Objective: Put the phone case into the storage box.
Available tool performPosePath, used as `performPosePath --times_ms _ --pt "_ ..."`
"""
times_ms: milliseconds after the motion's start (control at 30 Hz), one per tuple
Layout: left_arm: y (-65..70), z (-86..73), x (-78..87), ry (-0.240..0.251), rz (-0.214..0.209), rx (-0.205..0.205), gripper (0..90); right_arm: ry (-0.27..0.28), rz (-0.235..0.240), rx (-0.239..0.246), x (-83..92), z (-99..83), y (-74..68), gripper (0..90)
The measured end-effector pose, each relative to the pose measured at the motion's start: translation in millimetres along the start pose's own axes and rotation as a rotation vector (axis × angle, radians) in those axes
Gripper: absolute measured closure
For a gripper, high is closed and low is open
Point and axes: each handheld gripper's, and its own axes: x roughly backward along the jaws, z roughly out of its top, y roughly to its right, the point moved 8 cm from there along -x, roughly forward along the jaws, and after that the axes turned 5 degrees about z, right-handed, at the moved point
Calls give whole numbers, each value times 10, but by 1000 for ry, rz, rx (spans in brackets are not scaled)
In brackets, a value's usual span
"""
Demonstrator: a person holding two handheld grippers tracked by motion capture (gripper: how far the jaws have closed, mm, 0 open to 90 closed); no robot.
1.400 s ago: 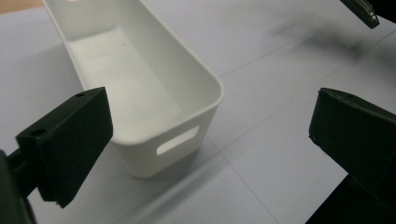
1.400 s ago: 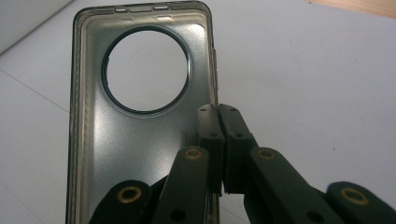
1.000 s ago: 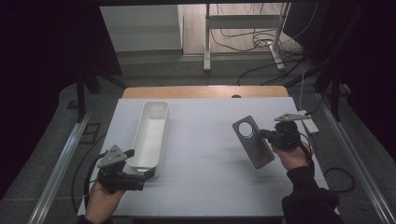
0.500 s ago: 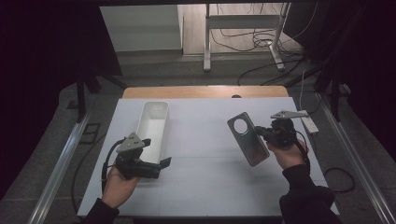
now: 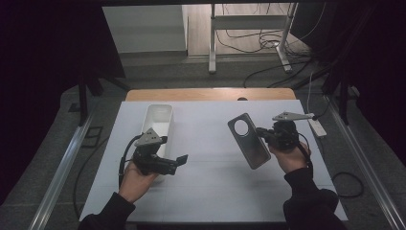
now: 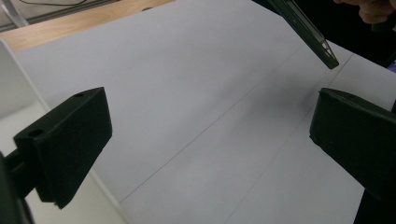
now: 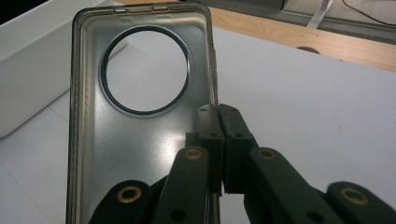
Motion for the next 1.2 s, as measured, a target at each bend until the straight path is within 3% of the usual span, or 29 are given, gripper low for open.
performPosePath --times_ms 467,1200 --pt "95 118 -226 -1 -58 -29 0 25 21 24 -85 92 -172 886" --pt "258 294 -540 -5 -129 -34 0 49 58 43 -234 206 -435 886"
